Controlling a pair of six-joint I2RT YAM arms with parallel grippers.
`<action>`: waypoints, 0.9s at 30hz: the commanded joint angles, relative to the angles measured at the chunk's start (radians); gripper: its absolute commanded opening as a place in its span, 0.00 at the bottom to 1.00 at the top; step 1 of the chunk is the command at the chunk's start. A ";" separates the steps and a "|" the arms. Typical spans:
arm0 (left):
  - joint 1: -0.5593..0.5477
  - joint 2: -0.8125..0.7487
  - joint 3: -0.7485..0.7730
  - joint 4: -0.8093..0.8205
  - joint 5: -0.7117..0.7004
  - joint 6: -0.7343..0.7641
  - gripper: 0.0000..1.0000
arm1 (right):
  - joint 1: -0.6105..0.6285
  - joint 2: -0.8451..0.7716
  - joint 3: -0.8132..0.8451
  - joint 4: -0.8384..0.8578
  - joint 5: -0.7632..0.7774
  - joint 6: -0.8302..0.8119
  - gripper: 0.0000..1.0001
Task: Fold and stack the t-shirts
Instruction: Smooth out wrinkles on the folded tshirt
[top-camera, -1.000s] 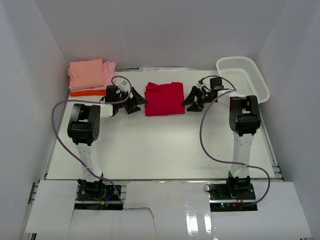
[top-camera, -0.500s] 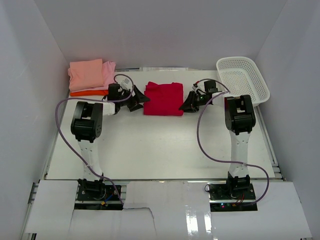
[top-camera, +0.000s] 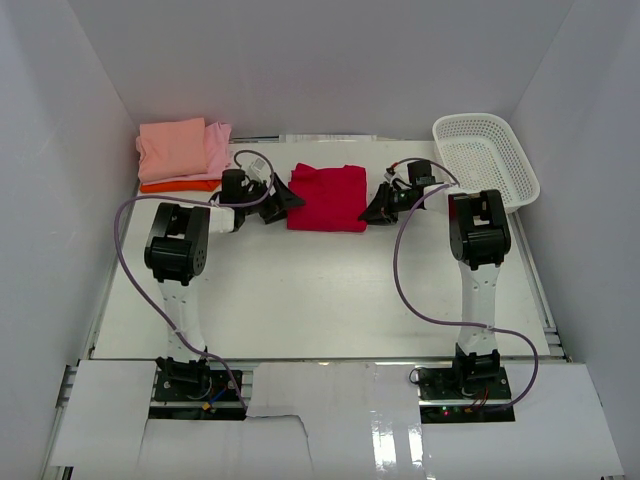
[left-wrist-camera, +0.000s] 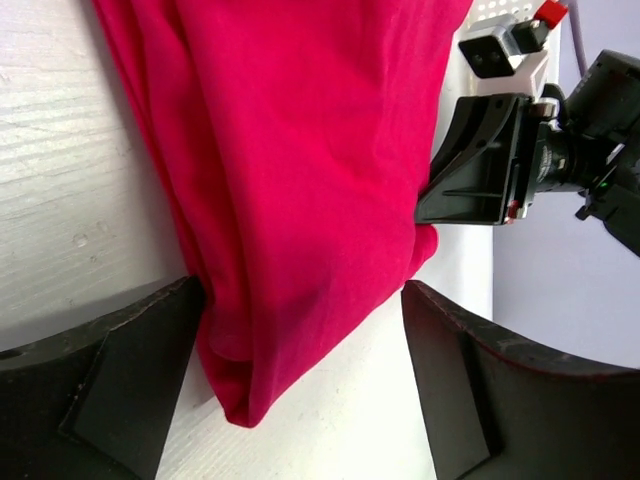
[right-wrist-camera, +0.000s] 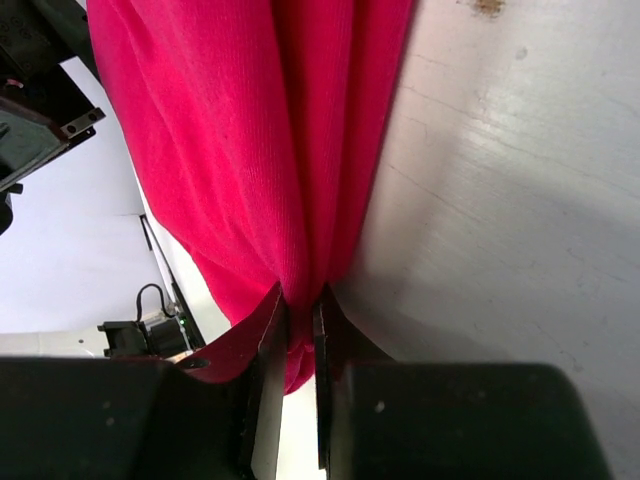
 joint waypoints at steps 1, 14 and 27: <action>-0.015 -0.007 -0.052 -0.095 -0.018 0.054 0.91 | 0.005 0.025 0.033 -0.003 0.032 -0.012 0.10; -0.057 0.021 -0.007 -0.299 -0.084 0.145 0.00 | 0.008 -0.024 -0.048 -0.054 0.047 -0.044 0.09; -0.167 -0.301 -0.363 -0.376 -0.139 0.133 0.00 | 0.017 -0.339 -0.477 -0.083 0.105 -0.107 0.08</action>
